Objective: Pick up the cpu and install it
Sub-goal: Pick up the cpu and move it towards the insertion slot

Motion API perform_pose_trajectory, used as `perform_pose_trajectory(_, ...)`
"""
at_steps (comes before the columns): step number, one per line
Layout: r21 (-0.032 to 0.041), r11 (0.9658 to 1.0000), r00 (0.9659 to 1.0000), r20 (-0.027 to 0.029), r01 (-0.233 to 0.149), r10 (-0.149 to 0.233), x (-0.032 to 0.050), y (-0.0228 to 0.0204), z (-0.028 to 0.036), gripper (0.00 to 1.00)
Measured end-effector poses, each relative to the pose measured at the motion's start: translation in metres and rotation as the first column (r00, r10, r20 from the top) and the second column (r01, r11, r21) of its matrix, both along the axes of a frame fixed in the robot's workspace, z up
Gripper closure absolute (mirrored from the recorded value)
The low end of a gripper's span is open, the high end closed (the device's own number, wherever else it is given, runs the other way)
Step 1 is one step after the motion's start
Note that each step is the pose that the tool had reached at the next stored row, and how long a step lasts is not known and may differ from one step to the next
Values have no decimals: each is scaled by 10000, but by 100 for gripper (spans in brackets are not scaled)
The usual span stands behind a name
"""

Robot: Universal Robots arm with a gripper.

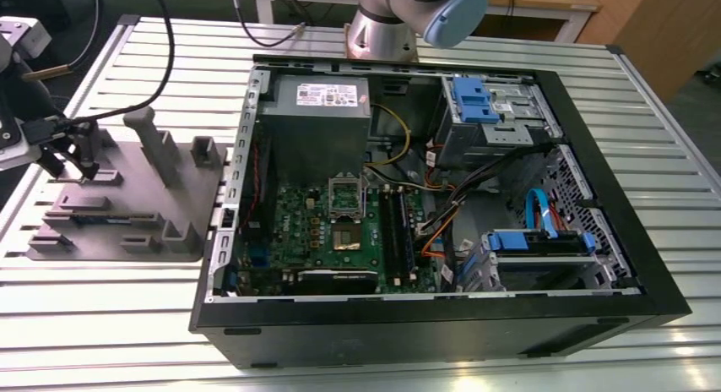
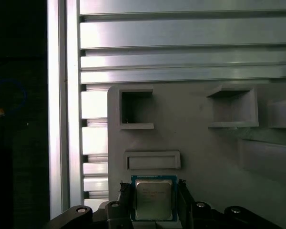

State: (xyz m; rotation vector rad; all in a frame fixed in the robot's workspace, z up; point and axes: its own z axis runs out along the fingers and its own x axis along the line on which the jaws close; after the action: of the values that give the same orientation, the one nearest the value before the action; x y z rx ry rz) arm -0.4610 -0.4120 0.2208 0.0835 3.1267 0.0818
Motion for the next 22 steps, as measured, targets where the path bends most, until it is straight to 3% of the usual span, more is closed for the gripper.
perform_pose_trajectory(9,-7,10000,10000,-4,0,0,0,0,29,53)
perform_pose_trajectory(22,-7,10000,10000,0,0,0,0,0,335,53)
